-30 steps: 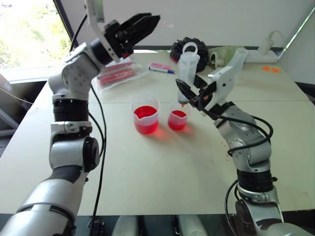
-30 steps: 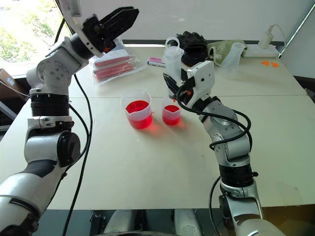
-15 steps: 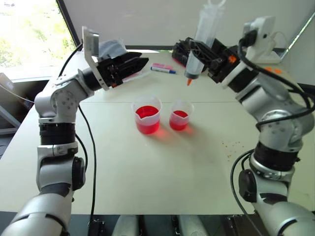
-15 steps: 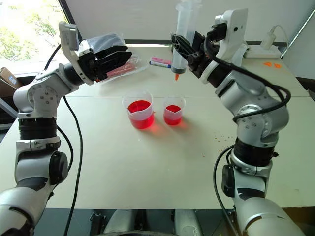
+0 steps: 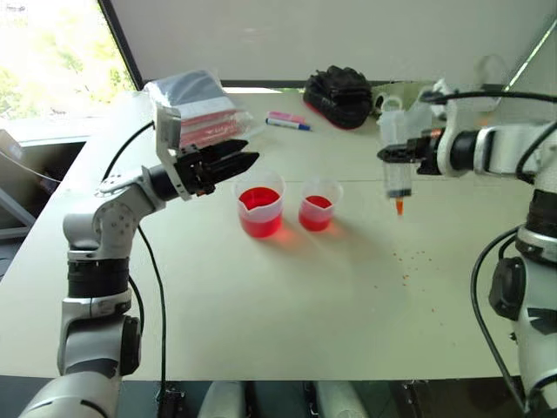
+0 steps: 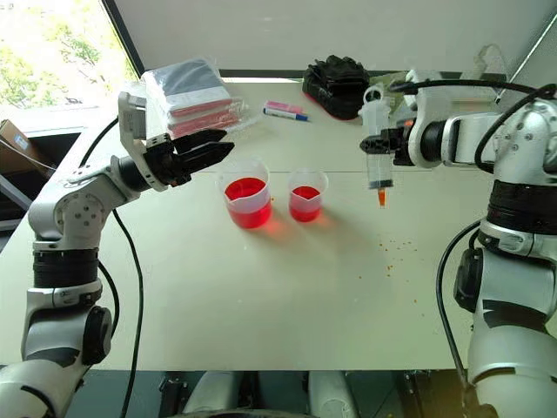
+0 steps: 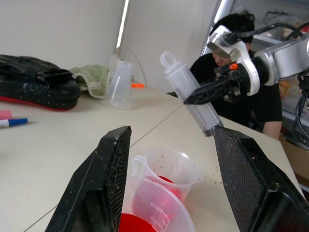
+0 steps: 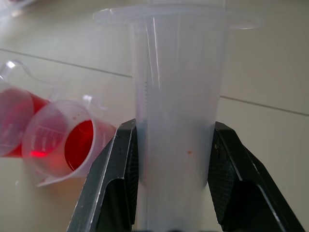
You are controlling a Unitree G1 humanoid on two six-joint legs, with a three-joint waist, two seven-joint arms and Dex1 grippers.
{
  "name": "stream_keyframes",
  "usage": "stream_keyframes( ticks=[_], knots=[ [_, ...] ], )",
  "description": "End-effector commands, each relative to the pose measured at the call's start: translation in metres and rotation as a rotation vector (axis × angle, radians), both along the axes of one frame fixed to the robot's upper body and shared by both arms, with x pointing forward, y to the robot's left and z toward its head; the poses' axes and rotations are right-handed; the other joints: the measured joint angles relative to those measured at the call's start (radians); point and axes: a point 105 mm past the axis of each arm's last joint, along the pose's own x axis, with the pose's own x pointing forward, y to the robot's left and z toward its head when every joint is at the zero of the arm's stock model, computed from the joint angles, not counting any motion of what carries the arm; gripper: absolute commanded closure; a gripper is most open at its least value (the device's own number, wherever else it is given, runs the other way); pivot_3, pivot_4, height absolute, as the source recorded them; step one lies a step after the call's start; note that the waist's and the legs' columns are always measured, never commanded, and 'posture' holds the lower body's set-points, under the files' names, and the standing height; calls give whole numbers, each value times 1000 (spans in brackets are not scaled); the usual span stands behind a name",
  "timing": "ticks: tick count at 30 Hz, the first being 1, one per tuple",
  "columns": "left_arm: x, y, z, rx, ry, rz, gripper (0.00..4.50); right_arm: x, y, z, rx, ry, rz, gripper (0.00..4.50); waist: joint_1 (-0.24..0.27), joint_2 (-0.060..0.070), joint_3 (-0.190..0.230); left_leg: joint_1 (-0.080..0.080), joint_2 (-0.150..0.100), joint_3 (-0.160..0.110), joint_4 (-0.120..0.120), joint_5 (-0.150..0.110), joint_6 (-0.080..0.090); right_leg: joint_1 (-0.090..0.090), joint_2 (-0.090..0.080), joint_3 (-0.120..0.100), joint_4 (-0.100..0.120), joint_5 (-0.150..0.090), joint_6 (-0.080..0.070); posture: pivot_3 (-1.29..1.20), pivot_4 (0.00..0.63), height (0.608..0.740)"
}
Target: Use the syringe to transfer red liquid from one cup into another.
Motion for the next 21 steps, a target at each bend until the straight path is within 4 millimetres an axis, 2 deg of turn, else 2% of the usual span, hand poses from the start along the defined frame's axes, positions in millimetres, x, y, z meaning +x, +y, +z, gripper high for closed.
stream_keyframes(
  ticks=[1,10,21],
  knots=[
    [-9,0,9,7,-49,-5,1702,0,-2,10,-16,31,8,3124,0,0,0,0,0,0,0,0,0,0,0,0,0,0,0,0,150,711],
    [-11,5,10,29,-56,26,1702,10,-13,-26,-59,286,-95,3124,2,0,0,0,0,0,0,0,0,0,0,0,0,0,0,0,150,711],
    [-13,3,13,37,-63,31,1702,17,-10,-53,-86,393,-183,3124,1,0,0,-1,0,0,0,0,0,-1,0,0,0,0,0,0,150,711]
  ],
)
